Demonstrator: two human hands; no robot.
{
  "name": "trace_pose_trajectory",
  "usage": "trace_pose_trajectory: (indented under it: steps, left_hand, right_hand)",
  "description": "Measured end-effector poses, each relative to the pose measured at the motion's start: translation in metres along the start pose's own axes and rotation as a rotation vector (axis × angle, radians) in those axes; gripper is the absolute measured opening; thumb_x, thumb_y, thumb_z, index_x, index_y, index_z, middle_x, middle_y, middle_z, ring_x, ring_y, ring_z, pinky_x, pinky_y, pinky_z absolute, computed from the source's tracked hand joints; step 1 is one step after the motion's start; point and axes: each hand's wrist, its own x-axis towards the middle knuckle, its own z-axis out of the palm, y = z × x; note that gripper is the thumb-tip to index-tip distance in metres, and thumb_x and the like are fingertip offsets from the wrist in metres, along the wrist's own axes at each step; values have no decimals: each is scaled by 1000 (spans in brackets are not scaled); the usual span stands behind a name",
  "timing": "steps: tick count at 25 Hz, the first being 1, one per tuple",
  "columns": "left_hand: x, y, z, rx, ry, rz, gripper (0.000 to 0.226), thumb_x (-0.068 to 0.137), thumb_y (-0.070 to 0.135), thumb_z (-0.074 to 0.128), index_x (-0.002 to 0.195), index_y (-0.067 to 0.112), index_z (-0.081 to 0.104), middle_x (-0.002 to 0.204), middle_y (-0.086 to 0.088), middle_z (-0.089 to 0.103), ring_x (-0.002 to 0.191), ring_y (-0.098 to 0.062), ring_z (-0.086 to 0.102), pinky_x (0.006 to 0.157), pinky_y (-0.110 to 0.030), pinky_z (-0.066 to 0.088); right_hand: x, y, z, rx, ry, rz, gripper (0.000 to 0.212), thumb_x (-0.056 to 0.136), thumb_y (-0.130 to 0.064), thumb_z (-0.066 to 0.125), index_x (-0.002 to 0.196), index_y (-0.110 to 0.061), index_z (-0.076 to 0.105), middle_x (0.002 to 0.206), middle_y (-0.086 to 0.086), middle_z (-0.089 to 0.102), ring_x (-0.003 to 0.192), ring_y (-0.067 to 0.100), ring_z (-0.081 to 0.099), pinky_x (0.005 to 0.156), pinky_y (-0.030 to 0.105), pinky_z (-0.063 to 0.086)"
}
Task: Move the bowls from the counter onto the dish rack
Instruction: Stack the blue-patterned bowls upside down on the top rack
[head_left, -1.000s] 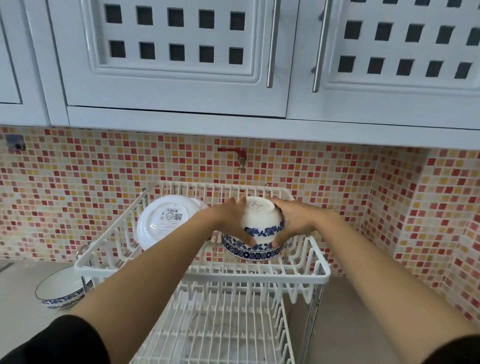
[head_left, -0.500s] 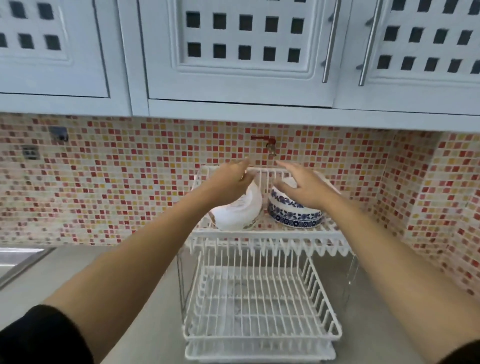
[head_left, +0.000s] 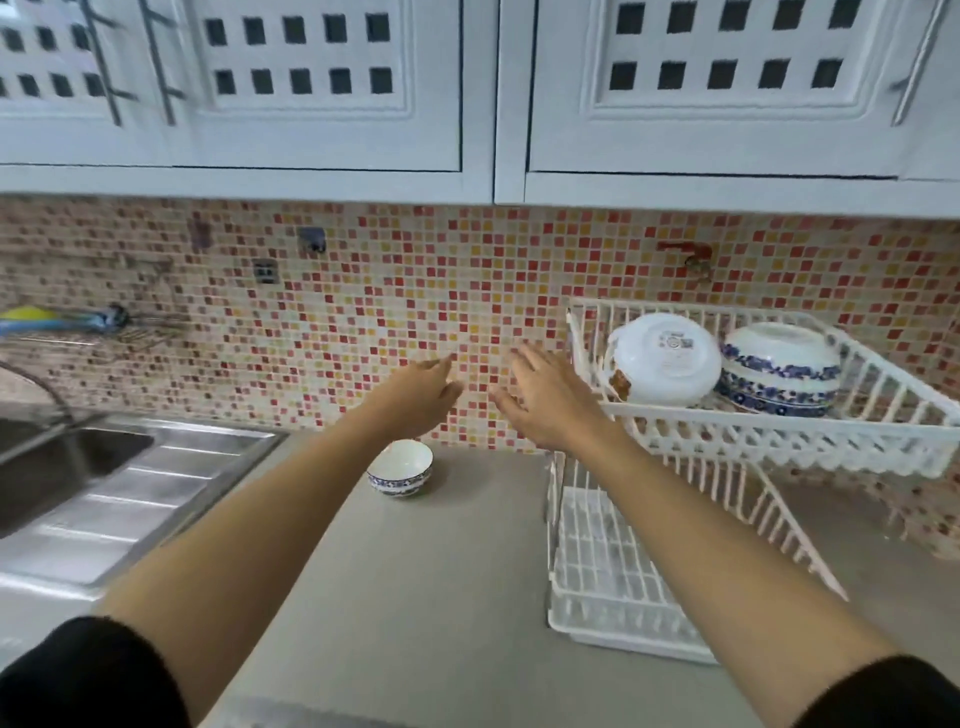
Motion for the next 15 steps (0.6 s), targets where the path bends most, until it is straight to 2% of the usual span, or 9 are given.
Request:
trace_pose_trajectory:
  steps: [2, 6, 11, 15]
  left_hand:
    - [-8, -27, 14, 3, -26, -47, 56, 102, 36, 28, 150, 8, 21, 156, -12, 27, 143, -32, 28, 115, -43, 26]
    - [-17, -78, 56, -71, -99, -173, 53, 102, 30, 30, 147, 1, 26, 152, -18, 34, 140, -32, 33, 113, -39, 27]
    - [2, -140, 115, -109, -180, -285, 53, 100, 35, 33, 142, 3, 33, 143, -20, 45, 129, -37, 45, 105, -42, 38]
    - [40, -174, 156, -130, -237, -376, 53, 101, 36, 31, 144, 4, 31, 146, -19, 42, 133, -35, 42, 108, -40, 36]
  right_hand:
    - [4, -20, 29, -29, -61, -43, 67, 96, -52, 26, 149, -11, 18, 158, 9, 16, 147, 24, 9, 119, 38, 7]
    - [9, -39, 96, 74, -271, -22, 66, 97, -48, 28, 148, -8, 15, 158, 11, 17, 146, 26, 13, 119, 39, 11]
    - [33, -31, 178, 211, -403, 153, 68, 97, -46, 32, 149, -8, 11, 158, 10, 17, 144, 26, 20, 115, 40, 24]
    - [75, -24, 241, 256, -458, 309, 68, 97, -47, 31, 149, -10, 9, 158, 10, 15, 143, 29, 21, 110, 44, 29]
